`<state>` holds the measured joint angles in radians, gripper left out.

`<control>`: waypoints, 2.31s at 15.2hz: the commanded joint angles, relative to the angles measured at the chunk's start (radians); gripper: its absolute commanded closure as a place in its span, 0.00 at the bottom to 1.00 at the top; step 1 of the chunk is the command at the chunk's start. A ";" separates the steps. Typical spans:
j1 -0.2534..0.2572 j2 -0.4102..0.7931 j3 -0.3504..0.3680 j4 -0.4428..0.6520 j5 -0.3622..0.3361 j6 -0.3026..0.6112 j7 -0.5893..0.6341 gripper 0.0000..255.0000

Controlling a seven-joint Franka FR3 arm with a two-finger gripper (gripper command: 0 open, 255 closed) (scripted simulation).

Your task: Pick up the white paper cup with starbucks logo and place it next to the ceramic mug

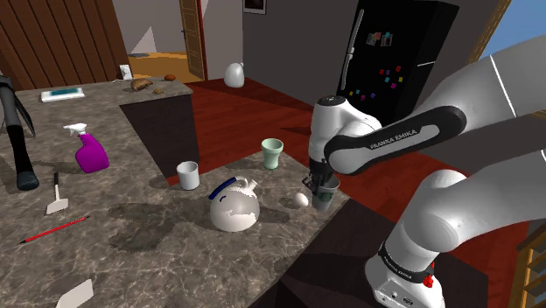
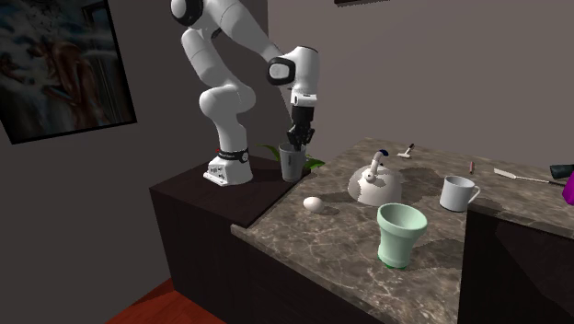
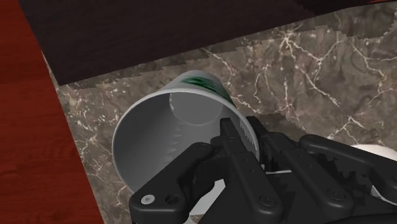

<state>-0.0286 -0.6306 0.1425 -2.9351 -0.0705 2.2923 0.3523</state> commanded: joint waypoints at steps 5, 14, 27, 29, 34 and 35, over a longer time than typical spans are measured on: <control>0.007 -0.071 -0.011 0.046 0.007 -0.117 -0.018 1.00; 0.012 -0.139 -0.022 0.133 0.012 -0.271 -0.038 1.00; -0.024 0.308 0.030 0.517 -0.023 -0.213 0.024 1.00; -0.029 0.391 0.039 0.597 -0.036 -0.214 0.039 1.00; -0.032 0.590 0.056 0.815 -0.074 -0.240 0.074 1.00; -0.030 0.630 0.058 0.862 -0.082 -0.249 0.080 1.00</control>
<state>-0.0625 -0.0353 0.1950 -2.1186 -0.1465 2.0564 0.4216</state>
